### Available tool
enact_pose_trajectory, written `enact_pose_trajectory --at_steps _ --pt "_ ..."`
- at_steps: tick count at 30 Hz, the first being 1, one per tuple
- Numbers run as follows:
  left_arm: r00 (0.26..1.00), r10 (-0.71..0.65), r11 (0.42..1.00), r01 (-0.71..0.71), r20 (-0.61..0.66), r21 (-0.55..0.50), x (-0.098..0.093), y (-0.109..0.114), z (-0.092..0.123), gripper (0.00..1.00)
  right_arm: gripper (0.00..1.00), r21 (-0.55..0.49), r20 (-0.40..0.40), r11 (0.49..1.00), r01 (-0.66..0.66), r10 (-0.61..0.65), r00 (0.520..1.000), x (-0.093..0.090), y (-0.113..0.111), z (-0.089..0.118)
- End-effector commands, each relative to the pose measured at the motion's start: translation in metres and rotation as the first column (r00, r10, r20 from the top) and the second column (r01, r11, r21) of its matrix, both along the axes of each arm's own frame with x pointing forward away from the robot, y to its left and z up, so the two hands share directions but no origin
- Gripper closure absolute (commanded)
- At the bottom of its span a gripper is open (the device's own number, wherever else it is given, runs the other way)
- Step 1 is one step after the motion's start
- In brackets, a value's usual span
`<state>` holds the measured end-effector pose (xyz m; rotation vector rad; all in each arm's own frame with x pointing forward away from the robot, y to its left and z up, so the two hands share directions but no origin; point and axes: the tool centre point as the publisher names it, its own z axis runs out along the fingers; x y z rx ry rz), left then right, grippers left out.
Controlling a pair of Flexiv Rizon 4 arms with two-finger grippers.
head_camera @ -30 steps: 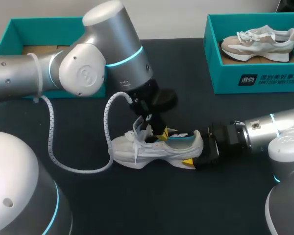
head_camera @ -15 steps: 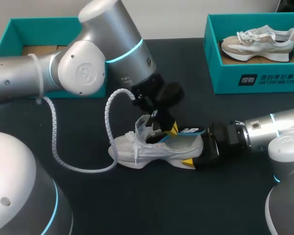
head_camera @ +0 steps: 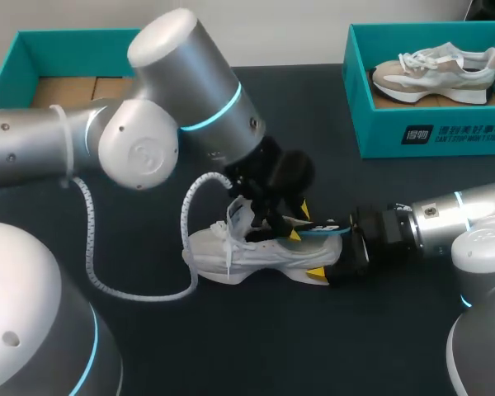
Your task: Take the shoe out of the shoebox, open the shoe tongue, remove and reinsert the insole, then place the shoe into the shoebox
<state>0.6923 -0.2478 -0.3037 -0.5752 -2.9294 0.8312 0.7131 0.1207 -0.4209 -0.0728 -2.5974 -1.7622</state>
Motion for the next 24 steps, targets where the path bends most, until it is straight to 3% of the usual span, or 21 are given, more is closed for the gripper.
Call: enact_pose_trajectory --at_steps 1,4,13,20,24 --pt "0.995 0.06 0.998 -0.057 0.085 -0.037 -0.012 0.007 0.002 0.51 1.0 -0.006 -0.001 1.0 0.001 -0.001 1.0 0.0 0.003 -0.006" --pt "0.99 0.082 0.995 -0.075 0.118 -0.062 -0.013 0.008 0.002 0.47 1.0 -0.006 -0.001 1.0 0.001 -0.001 1.0 0.0 0.003 -0.006" --pt "0.966 0.151 0.986 -0.131 0.209 -0.107 -0.003 0.0 -0.009 0.5 1.0 -0.006 -0.001 1.0 0.001 -0.001 1.0 0.0 0.003 -0.006" --pt "0.964 0.177 0.978 -0.151 0.197 -0.142 0.001 -0.009 -0.019 0.53 1.0 -0.006 -0.001 1.0 0.001 -0.001 1.0 0.0 0.003 -0.006" --pt "0.963 0.183 0.977 -0.157 0.198 -0.142 0.003 -0.015 -0.024 0.49 1.0 -0.006 -0.001 1.0 0.001 -0.001 1.0 0.0 0.003 -0.006"
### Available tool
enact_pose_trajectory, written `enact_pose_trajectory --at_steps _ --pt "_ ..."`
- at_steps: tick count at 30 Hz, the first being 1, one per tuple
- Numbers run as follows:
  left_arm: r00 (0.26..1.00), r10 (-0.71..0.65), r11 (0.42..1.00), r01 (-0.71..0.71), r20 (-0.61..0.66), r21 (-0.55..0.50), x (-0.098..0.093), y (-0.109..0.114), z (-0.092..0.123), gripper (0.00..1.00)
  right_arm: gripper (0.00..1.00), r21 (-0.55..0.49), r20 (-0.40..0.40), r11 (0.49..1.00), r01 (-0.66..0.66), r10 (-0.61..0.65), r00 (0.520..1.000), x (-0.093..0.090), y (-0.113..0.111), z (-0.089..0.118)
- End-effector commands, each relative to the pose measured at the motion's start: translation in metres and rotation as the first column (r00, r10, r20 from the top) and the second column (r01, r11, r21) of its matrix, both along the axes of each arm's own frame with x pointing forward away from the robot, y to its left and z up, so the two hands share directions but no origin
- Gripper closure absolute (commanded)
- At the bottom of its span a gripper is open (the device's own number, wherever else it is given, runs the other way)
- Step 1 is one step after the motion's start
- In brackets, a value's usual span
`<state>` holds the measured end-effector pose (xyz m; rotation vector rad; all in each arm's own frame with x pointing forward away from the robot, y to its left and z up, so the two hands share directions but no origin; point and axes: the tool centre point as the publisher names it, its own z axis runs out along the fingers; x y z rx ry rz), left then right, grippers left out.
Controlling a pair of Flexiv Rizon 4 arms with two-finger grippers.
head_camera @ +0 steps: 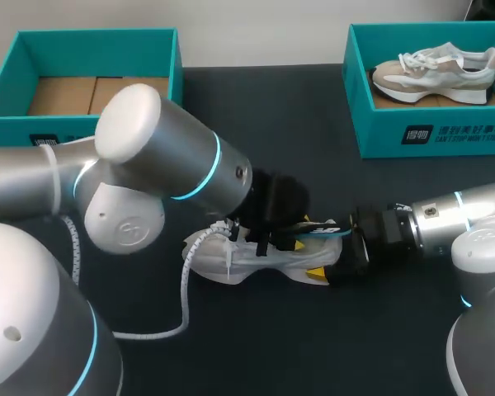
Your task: Take the shoe out of the shoebox, open the shoe tongue, remove and reinsert the insole, then place the shoe into the shoebox
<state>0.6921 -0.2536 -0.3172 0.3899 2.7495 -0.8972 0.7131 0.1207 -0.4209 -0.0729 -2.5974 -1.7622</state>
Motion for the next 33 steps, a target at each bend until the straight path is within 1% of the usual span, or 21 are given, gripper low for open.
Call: enact_pose_trajectory --at_steps 1,4,8,9,11,12,13,16,19,25,29,33 --pt "1.0 0.004 1.0 -0.003 0.005 -0.005 0.004 -0.011 -0.012 0.45 1.0 -0.006 -0.001 1.0 0.001 -0.001 1.0 0.0 0.003 -0.006" --pt "1.0 0.01 1.0 -0.01 0.015 -0.01 0.007 -0.014 -0.013 0.46 1.0 -0.006 -0.001 1.0 0.001 -0.001 1.0 0.0 0.003 -0.006" --pt "1.0 0.011 1.0 -0.011 0.018 0.005 0.01 -0.018 -0.016 0.54 1.0 -0.006 -0.001 1.0 0.001 -0.001 1.0 0.0 0.003 -0.006" --pt "1.0 0.011 1.0 -0.012 0.019 0.012 0.01 -0.018 -0.017 0.58 1.0 -0.006 -0.001 1.0 0.001 -0.001 1.0 0.0 0.003 -0.006" --pt "1.0 0.011 1.0 -0.011 0.019 0.018 0.01 -0.018 -0.019 0.79 1.0 -0.006 -0.001 1.0 0.001 -0.001 1.0 0.0 0.003 -0.006" --pt "1.0 0.011 1.0 -0.011 0.018 0.02 0.011 -0.018 -0.019 0.98 1.0 -0.006 -0.001 1.0 0.001 -0.001 1.0 0.0 0.003 -0.006" --pt "1.0 0.011 1.0 -0.011 0.017 0.021 0.011 -0.018 -0.019 1.0 1.0 -0.006 -0.001 1.0 0.001 -0.001 1.0 0.0 0.003 -0.006" --pt "1.0 0.013 1.0 -0.013 0.02 0.021 0.011 -0.015 -0.017 1.0 1.0 -0.006 -0.001 1.0 0.001 -0.001 1.0 0.0 0.003 -0.006" --pt "1.0 0.005 1.0 -0.005 0.022 0.011 0.011 -0.011 -0.007 1.0 1.0 -0.006 -0.001 1.0 0.001 -0.001 1.0 0.0 0.003 -0.006" --pt "0.998 -0.059 0.996 0.058 -0.002 -0.064 0.007 -0.003 0.037 1.0 1.0 -0.006 -0.001 1.0 0.001 -0.001 1.0 0.0 0.003 -0.006" --pt "0.994 -0.104 0.99 0.101 -0.029 -0.101 0.008 -0.005 0.063 1.0 1.0 -0.006 -0.001 1.0 0.001 -0.001 1.0 0.0 0.003 -0.006" --pt "0.989 -0.143 0.978 0.135 -0.041 -0.16 0.01 -0.009 0.089 1.0 1.0 -0.006 -0.001 1.0 0.001 -0.001 1.0 0.0 0.003 -0.006"
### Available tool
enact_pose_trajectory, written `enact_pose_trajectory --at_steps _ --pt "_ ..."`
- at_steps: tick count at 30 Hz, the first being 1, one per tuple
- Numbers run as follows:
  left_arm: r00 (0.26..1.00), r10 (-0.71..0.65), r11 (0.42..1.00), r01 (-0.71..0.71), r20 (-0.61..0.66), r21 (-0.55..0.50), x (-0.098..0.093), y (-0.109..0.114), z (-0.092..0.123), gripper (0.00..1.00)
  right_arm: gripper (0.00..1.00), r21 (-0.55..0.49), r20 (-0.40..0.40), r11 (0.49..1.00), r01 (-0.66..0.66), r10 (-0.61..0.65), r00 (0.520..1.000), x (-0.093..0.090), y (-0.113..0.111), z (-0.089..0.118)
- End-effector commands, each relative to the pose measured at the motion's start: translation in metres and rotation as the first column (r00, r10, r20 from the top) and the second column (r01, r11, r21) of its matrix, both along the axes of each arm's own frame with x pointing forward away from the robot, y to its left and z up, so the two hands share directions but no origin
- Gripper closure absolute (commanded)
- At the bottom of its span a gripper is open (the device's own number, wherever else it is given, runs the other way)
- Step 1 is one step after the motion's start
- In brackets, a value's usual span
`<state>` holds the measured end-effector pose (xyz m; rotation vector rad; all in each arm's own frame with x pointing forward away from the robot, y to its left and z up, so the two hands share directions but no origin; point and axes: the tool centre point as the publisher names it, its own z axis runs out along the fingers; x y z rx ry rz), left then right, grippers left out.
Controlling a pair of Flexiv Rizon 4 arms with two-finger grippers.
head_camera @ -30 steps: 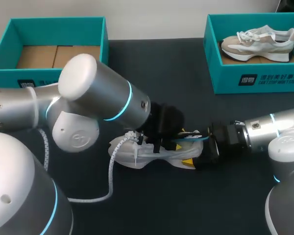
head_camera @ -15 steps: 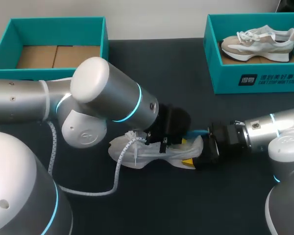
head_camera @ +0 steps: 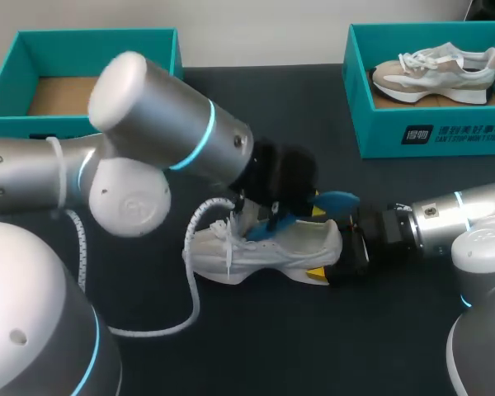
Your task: Take the shoe out of the shoebox, open the shoe tongue, remove and reinsert the insole, then place the shoe into the shoebox
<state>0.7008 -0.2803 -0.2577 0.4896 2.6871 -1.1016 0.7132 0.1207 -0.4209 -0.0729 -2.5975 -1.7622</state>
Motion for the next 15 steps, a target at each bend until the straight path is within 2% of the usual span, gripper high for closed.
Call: enact_pose_trajectory --at_steps 1,15 --pt "0.998 -0.057 0.998 0.056 -0.038 -0.036 0.002 0.016 0.035 1.0 1.0 -0.006 -0.001 1.0 0.001 -0.001 1.0 0.0 0.003 -0.006" --pt "0.991 -0.13 0.946 0.113 -0.036 -0.304 0.008 0.007 0.119 1.0 1.0 -0.006 -0.001 1.0 0.001 -0.001 1.0 0.0 0.003 -0.006"
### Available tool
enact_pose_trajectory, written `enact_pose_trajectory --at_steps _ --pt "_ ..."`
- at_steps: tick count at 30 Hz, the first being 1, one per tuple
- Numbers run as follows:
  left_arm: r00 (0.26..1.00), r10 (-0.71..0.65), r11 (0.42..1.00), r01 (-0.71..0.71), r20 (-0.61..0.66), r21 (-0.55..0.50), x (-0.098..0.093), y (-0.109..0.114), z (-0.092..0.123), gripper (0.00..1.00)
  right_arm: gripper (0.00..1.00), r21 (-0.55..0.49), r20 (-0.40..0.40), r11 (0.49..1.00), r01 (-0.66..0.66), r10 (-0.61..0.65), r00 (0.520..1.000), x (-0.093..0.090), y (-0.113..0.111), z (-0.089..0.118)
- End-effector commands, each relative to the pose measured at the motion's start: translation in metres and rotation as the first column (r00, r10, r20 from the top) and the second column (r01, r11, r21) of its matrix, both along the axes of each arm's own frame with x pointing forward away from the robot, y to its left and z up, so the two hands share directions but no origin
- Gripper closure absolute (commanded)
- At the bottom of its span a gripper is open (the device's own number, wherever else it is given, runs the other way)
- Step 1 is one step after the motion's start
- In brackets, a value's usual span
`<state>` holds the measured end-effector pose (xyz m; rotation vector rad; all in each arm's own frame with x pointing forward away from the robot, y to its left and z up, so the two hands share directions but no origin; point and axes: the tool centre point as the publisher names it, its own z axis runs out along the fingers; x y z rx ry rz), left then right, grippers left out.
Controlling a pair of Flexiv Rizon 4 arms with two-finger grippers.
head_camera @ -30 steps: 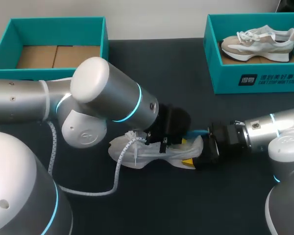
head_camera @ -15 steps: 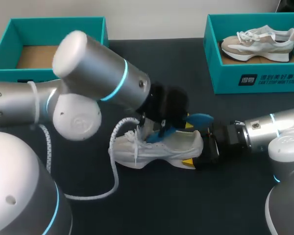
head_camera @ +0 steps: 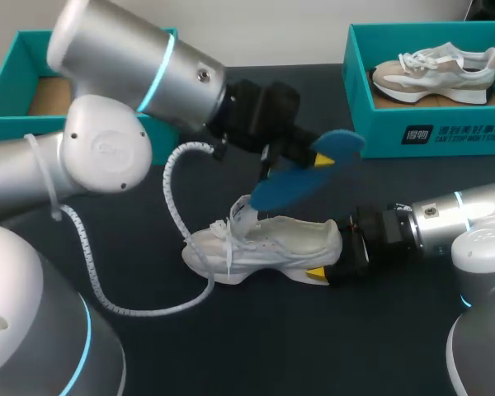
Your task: Take the shoe out of the shoebox, open the shoe tongue, remove and reinsert the insole, then place the shoe into the shoebox
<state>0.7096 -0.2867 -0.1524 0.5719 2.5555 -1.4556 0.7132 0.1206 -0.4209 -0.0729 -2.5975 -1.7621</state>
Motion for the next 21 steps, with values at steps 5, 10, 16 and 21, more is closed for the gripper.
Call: enact_pose_trajectory --at_steps 5,10,16,21 --pt "1.0 -0.023 0.972 0.017 -0.02 -0.233 0.004 0.02 0.04 1.0 1.0 -0.005 -0.001 1.0 0.001 -0.001 1.0 0.0 0.003 -0.006" --pt "0.999 -0.043 0.96 0.032 -0.033 -0.278 0.007 0.024 0.046 1.0 1.0 -0.005 -0.001 1.0 0.001 -0.001 1.0 0.0 0.003 -0.006" --pt "0.999 -0.043 0.96 0.032 -0.033 -0.278 0.007 0.024 0.046 1.0 1.0 -0.005 -0.001 1.0 0.001 -0.001 1.0 0.0 0.003 -0.006" --pt "0.999 -0.043 0.96 0.032 -0.033 -0.278 0.007 0.024 0.046 1.0 1.0 -0.005 -0.001 1.0 0.001 -0.001 1.0 0.0 0.003 -0.006"
